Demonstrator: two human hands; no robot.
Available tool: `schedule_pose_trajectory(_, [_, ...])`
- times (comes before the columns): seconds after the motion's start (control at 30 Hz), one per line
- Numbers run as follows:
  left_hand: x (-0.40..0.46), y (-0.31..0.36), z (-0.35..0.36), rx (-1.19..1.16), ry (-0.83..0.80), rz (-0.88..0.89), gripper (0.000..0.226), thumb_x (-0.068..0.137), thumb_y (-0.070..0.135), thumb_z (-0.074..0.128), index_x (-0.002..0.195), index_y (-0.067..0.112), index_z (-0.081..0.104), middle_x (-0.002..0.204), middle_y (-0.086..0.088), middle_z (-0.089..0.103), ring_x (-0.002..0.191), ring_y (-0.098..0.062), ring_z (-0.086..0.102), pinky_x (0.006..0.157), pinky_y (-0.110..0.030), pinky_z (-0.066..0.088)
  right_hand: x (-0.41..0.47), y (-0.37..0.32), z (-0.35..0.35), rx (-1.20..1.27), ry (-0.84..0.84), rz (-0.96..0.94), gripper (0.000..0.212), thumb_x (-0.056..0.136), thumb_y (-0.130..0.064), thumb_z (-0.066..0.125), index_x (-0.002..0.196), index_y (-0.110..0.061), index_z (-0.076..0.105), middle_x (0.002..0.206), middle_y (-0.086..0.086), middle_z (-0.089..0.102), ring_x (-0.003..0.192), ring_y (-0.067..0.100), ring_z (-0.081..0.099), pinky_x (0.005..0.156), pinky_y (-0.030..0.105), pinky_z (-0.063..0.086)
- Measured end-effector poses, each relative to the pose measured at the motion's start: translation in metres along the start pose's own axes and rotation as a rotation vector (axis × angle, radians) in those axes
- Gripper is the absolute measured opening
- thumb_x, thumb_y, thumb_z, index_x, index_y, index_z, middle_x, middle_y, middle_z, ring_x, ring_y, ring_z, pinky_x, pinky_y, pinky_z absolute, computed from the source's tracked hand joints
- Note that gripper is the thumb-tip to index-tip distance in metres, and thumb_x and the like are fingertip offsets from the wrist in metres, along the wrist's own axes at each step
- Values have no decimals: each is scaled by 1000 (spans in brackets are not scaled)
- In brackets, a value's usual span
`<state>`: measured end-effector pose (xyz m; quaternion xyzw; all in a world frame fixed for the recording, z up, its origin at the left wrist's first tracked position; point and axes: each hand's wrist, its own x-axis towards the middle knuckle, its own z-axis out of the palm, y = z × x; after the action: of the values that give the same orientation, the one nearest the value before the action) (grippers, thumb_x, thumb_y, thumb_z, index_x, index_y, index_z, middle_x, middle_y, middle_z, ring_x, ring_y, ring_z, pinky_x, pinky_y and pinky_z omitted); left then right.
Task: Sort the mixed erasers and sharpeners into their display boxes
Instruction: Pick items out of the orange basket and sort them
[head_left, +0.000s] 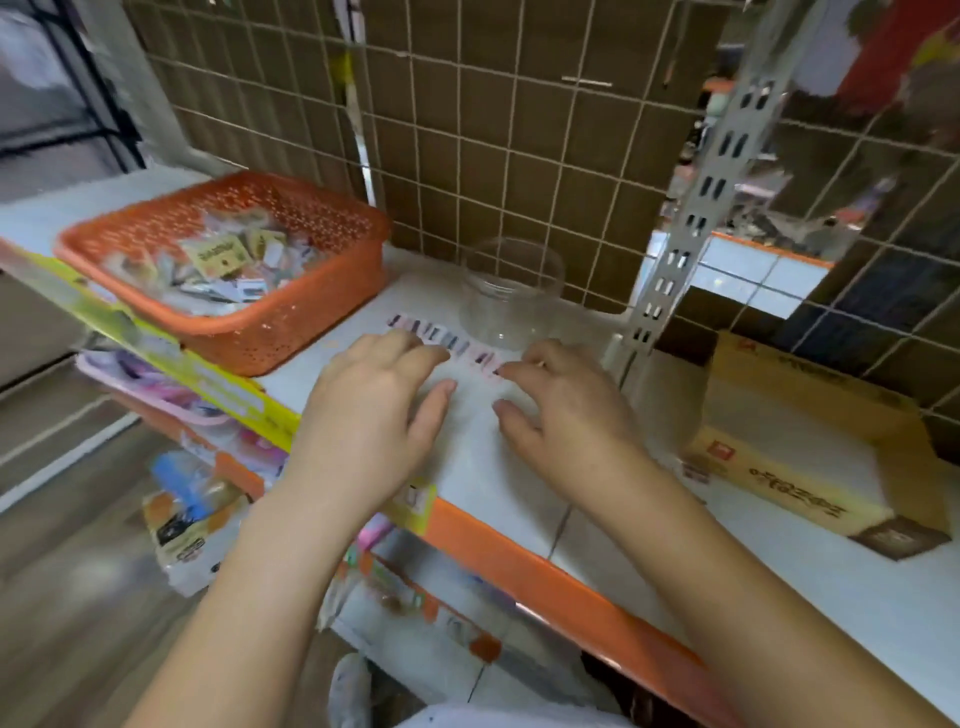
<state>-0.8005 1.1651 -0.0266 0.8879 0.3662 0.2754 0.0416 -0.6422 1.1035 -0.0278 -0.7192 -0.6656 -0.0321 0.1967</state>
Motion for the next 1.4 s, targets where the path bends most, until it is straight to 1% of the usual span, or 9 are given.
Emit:
schedule_pose_trajectory(0.13, [4, -68, -34, 50, 59, -76, 41, 83, 35, 41, 99, 7, 66, 92, -14, 64, 84, -35, 61, 75, -40, 51, 52, -47, 19, 73, 76, -73, 31, 73, -28, 54, 87, -7, 71, 82, 13, 64, 74, 37, 61, 63, 42, 55])
schedule_pose_trajectory(0.37, [17, -194, -64, -35, 172, -235, 48, 81, 38, 39, 100, 3, 67, 95, -17, 65, 90, -34, 61, 79, -28, 34, 146, -112, 44, 131, 45, -149, 30, 78, -25, 49, 93, -9, 70, 95, 15, 66, 88, 35, 61, 78, 40, 50])
schedule_pose_trajectory(0.5, [40, -249, -74, -70, 155, -327, 51, 78, 40, 39, 104, 5, 66, 98, -18, 64, 95, -34, 58, 82, -34, 38, 201, -133, 67, 88, -82, -151, 28, 85, -26, 42, 85, -11, 66, 89, 9, 63, 83, 26, 58, 67, 33, 43])
schedule_pose_trajectory(0.67, [68, -296, -75, -66, 39, -396, 31, 86, 21, 60, 114, 8, 63, 113, -16, 63, 105, -32, 56, 89, -37, 43, 250, -154, 96, 132, -215, -29, 28, 92, -18, 49, 117, -16, 61, 112, 6, 62, 85, 16, 58, 64, 25, 42])
schedule_pose_trajectory(0.8, [90, -308, -68, -76, -85, -369, 33, 85, 18, 60, 117, 13, 61, 115, -10, 63, 106, -28, 56, 83, -30, 42, 279, -158, 117, 241, -256, 117, 28, 91, -12, 51, 119, -16, 57, 117, 5, 60, 85, 14, 54, 67, 22, 37])
schedule_pose_trajectory(0.93, [113, -299, -60, -93, -218, -389, 34, 80, 31, 67, 109, 16, 59, 101, -4, 64, 78, -19, 55, 62, -25, 39, 295, -156, 135, 373, -334, 163, 33, 88, -12, 57, 120, -17, 55, 119, 3, 59, 86, 9, 50, 68, 23, 37])
schedule_pose_trajectory(1.03, [124, -295, -48, -8, -324, -384, 34, 78, 28, 71, 105, 11, 60, 102, -7, 62, 89, -24, 58, 71, -29, 44, 299, -155, 139, 408, -353, 137, 36, 85, -13, 62, 120, -18, 54, 114, 2, 60, 85, 11, 55, 64, 23, 40])
schedule_pose_trajectory(1.3, [123, -301, -40, -45, -207, -416, 42, 81, 4, 62, 121, 15, 58, 115, -8, 61, 104, -24, 57, 73, -22, 34, 299, -151, 142, 380, -356, 149, 30, 85, -21, 62, 115, -17, 61, 114, 4, 61, 91, 17, 59, 78, 31, 47])
schedule_pose_trajectory(1.4, [118, -302, -46, -80, -137, -354, 34, 81, 2, 58, 112, 13, 64, 114, -8, 62, 105, -26, 55, 72, -22, 33, 292, -151, 129, 557, -203, 227, 19, 90, -20, 57, 108, -18, 61, 99, 0, 61, 82, 15, 59, 65, 25, 45])
